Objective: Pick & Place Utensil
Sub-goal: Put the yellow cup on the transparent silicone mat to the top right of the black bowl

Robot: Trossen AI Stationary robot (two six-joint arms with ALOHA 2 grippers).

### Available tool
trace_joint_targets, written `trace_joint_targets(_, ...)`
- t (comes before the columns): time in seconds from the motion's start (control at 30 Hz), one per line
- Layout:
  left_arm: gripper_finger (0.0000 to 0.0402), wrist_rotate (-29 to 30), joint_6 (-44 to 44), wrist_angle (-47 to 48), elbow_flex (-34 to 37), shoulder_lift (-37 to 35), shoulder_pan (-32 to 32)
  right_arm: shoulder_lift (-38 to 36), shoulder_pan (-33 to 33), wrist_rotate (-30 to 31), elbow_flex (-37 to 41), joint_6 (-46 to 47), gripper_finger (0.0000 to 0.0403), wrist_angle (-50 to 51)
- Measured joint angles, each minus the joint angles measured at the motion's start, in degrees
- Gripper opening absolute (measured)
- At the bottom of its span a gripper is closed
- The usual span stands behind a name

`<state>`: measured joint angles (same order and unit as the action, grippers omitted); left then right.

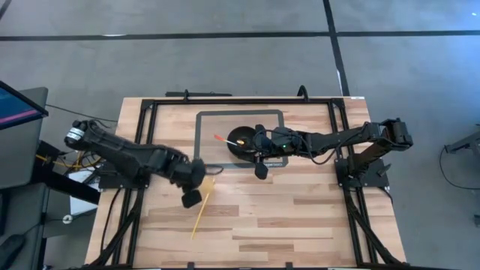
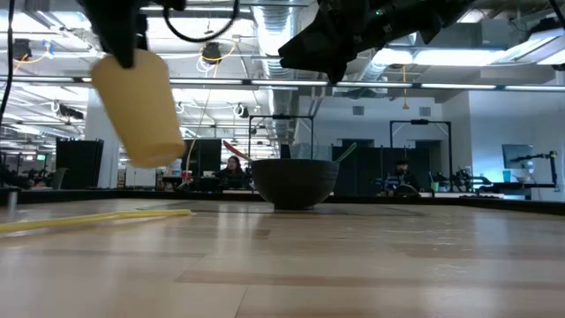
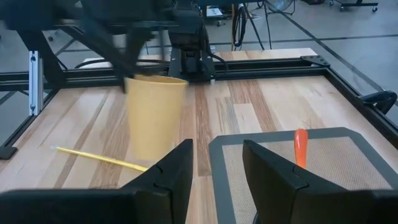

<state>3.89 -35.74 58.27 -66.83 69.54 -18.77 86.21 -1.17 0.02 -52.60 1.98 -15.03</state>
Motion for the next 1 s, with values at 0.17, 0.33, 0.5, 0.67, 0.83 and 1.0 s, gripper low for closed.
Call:
trace_joint_targets(0.17,0.0009,2.18,10.92,-0.02,0.00,0.00,8.30,0.01,0.00,-0.01,0.00,0.00,0.0132,-0.02)
trace_joint_targets(0.33,0.0010,3.74,20.85,-0.04,1.24,-0.04,17.65,0.02,0.00,0.02,0.00,0.00,0.0134,-0.11)
trace_joint_targets(0.5,0.0012,5.70,29.76,-1.10,3.45,-0.02,27.01,0.02,0.00,-0.01,0.00,0.00,0.0133,-0.13)
trace_joint_targets(0.67,0.0009,8.14,39.85,-6.00,6.15,-0.04,34.97,0.02,0.00,-0.01,0.00,0.00,0.0134,-0.11)
trace_joint_targets(0.83,0.0011,8.10,49.67,-15.53,10.35,-0.02,40.94,0.02,0.01,-0.01,0.00,0.00,0.0133,-0.09)
trace_joint_targets(1.0,0.0009,8.08,52.40,-17.47,11.42,-0.02,44.22,0.02,0.00,0.00,0.00,0.00,0.0129,-0.04)
